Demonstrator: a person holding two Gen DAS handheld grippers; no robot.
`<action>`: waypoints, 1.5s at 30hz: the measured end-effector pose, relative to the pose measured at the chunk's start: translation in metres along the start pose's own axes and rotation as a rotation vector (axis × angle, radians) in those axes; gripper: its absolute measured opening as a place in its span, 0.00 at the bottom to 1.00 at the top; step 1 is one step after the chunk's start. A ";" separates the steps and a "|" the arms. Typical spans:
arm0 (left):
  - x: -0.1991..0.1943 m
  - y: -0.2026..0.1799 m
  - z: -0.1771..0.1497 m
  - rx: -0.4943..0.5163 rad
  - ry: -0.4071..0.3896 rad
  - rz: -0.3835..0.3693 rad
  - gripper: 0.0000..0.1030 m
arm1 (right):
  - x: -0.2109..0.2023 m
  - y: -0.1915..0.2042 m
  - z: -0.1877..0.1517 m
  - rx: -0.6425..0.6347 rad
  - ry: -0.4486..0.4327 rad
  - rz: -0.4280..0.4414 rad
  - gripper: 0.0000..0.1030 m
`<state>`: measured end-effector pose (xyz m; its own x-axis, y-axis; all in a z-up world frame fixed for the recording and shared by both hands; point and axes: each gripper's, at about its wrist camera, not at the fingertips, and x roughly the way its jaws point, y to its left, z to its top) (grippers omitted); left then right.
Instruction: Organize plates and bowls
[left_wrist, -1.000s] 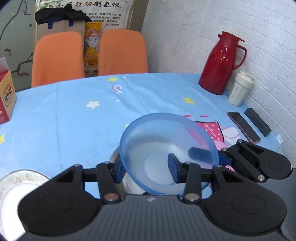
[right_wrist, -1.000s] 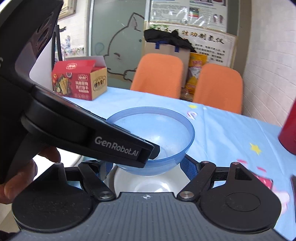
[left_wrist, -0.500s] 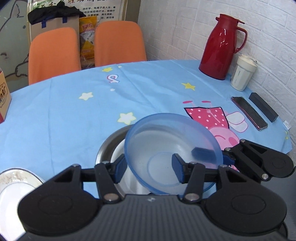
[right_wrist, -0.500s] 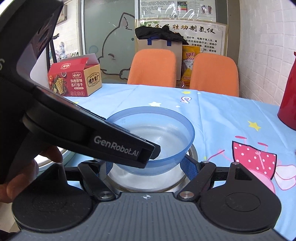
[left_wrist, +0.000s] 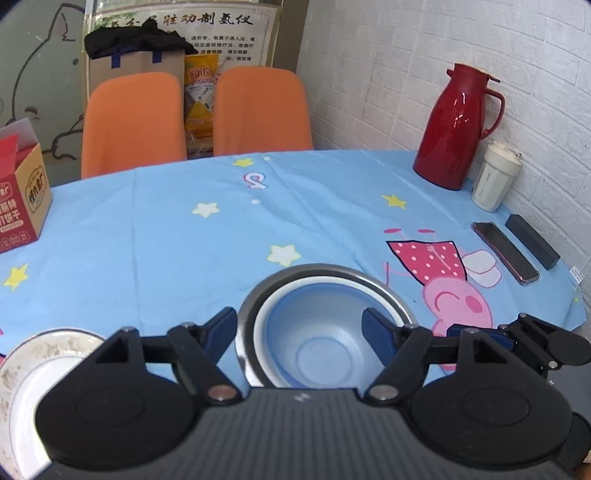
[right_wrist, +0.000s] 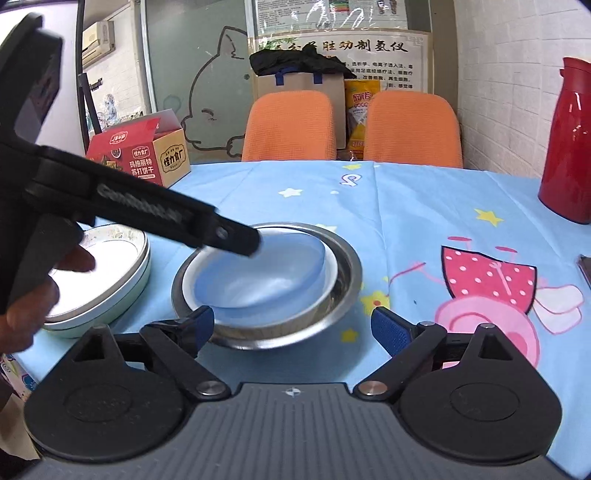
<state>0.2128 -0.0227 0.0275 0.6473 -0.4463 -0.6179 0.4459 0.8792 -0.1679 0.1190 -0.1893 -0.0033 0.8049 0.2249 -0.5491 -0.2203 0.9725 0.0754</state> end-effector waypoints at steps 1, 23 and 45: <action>-0.006 0.002 0.000 -0.014 -0.010 -0.001 0.73 | -0.002 -0.001 -0.001 0.004 -0.001 -0.006 1.00; 0.008 0.013 -0.010 -0.153 0.054 0.115 0.82 | 0.016 -0.011 0.006 0.073 0.004 -0.067 1.00; 0.079 0.016 -0.004 -0.110 0.201 0.144 0.82 | 0.074 -0.011 0.007 0.096 0.063 -0.083 1.00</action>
<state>0.2688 -0.0432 -0.0275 0.5585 -0.2825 -0.7799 0.2808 0.9491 -0.1427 0.1851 -0.1827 -0.0387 0.7814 0.1420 -0.6076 -0.0983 0.9896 0.1048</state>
